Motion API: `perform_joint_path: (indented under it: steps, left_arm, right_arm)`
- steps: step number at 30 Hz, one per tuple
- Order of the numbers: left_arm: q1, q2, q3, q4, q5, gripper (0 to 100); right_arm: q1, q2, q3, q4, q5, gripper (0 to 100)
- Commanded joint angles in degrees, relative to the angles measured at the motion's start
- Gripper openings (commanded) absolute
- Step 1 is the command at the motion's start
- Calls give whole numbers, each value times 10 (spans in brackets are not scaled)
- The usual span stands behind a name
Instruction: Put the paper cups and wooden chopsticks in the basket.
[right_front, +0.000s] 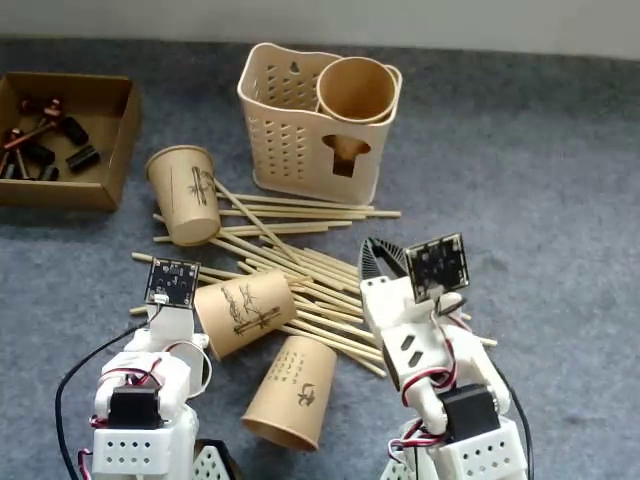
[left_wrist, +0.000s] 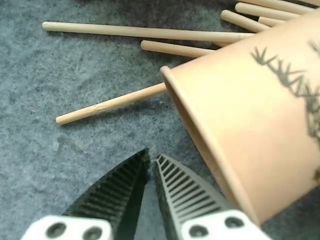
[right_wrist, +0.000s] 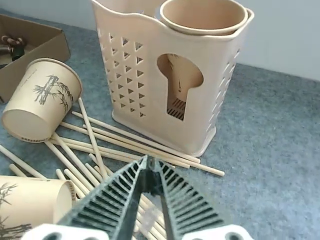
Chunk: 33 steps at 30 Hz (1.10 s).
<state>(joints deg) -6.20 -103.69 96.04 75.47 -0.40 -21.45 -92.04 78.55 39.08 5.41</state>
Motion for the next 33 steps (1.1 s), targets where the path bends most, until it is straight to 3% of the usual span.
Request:
perform_joint_path:
  steps: [1,7,14,21,33]
  left_arm:
    - [8,-3,12,2,-1,7]
    - [8,-3,12,2,-1,7]
    - [8,-3,12,2,-1,7]
    - [9,-3,12,2,-1,7]
    - [4,-3,-15,6,-4,7]
  right_arm:
    - [7,-53,19,-16,7,5]
    - [39,-138,106,-16,7,6]
    - [114,-129,157,-16,3,6]
    - [129,-126,231,-15,3,6]
    - [138,-129,240,145,3,5]
